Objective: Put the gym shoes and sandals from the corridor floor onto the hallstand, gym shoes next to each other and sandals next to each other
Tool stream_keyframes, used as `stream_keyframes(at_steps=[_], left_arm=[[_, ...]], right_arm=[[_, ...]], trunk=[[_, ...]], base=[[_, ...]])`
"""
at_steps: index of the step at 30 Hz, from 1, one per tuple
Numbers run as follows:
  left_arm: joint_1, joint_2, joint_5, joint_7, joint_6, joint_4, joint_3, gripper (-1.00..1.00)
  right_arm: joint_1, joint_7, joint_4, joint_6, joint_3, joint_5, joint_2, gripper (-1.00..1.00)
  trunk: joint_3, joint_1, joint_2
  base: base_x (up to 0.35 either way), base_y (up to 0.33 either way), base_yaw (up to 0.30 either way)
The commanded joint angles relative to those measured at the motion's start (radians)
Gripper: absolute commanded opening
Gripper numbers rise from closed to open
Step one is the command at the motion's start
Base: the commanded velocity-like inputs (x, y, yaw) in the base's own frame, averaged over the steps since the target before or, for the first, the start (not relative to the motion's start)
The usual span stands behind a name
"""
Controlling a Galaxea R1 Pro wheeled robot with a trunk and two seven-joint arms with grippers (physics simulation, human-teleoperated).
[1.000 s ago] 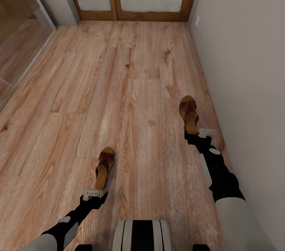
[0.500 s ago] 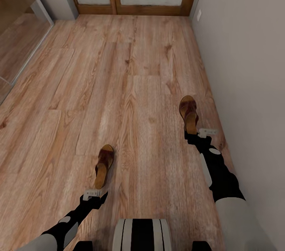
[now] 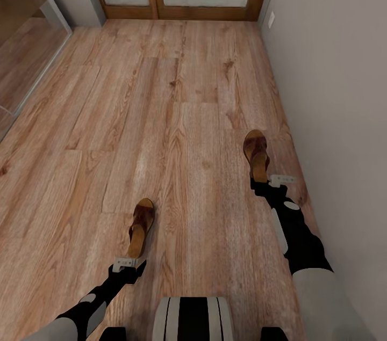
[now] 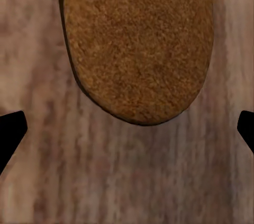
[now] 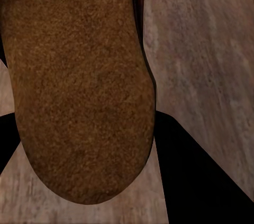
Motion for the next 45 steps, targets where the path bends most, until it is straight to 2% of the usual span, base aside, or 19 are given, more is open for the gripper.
stream_keyframes(at_steps=[1, 37, 38, 45], left_arm=[[0.0, 0.0, -0.007, -0.005, -0.003, 0.001, 0.009, 1.0], [0.0, 0.002, -0.007, 0.007, -0.001, 0.001, 0.009, 1.0], [0.0, 0.002, -0.007, 0.013, -0.001, 0.001, 0.009, -1.0], [0.0, 0.003, -0.007, 0.029, -0.001, 0.001, 0.008, -1.0]], right_arm=[[0.0, -0.001, -0.002, 0.006, -0.001, 0.001, 0.001, -1.0], [0.0, -0.001, -0.002, 0.006, -0.001, 0.001, 0.001, -1.0], [0.0, -0.001, -0.002, 0.007, -0.001, 0.001, 0.001, -1.0], [0.0, -0.001, -0.002, 0.006, -0.001, 0.001, 0.001, -1.0]], trunk=[[-0.001, 0.0, 0.0], [-0.001, 0.0, 0.0], [-0.001, 0.0, 0.0], [-0.001, 0.0, 0.0]], base=[[0.23, 0.02, 0.0], [0.035, 0.001, 0.0], [0.0, 0.0, 0.0], [0.0, 0.0, 0.0]])
